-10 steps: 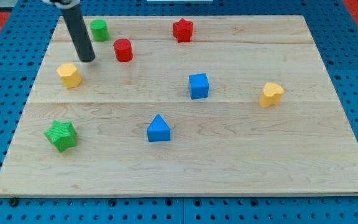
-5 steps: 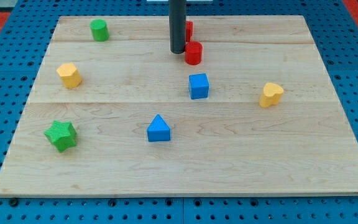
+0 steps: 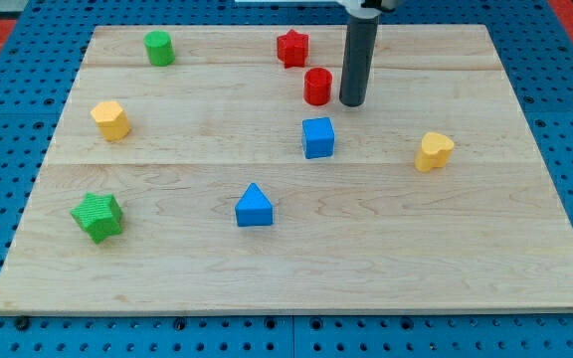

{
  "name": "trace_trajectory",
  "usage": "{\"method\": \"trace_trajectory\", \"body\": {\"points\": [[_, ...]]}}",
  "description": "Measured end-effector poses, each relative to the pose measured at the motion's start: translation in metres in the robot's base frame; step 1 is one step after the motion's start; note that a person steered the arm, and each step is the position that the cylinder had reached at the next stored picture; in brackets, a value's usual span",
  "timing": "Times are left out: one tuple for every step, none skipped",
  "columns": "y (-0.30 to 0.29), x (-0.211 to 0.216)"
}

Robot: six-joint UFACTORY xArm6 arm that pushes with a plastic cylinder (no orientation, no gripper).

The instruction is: Slide the red circle closer to red star

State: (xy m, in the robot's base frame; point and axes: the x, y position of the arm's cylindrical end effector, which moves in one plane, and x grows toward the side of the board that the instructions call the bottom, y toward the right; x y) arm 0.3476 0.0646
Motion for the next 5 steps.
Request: {"method": "trace_trajectory", "body": {"points": [[-0.016,0.000],[0.063,-0.007],[0.018,-0.031],[-0.055,-0.018],[-0.059,-0.018]]}}
